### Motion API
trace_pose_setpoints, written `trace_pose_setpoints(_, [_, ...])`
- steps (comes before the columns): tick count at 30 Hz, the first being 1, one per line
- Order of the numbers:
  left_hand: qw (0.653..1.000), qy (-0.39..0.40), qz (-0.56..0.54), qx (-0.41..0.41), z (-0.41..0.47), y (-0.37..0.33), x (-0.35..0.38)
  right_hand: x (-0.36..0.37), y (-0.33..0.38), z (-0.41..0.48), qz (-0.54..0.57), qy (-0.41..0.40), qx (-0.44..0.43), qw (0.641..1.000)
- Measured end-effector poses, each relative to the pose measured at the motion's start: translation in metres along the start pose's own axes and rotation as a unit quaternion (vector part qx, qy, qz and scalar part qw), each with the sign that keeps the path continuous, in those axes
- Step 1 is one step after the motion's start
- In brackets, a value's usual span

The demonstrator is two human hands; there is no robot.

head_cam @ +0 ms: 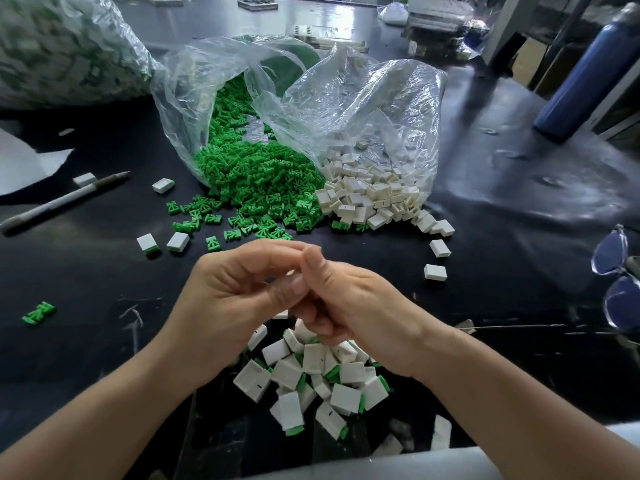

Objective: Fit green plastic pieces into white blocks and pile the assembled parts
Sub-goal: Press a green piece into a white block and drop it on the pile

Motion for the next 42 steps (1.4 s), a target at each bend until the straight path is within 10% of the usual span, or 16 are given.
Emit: trace_pose_setpoints(42, [0.995, 0.011, -0.034, -0.095, 0.001, 0.011, -0.006, -0.009, 0.003, 0.003, -0.123, -0.022, -0.026, 0.992])
Point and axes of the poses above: each hand's wrist, its own z-axis towards the middle knuckle, its own x-axis out of the palm, y = z × x, the point moved 7 cm from there along z, towards the middle knuckle, and after that the axes turned 8 degrees about -x, right-handed, at the moved point
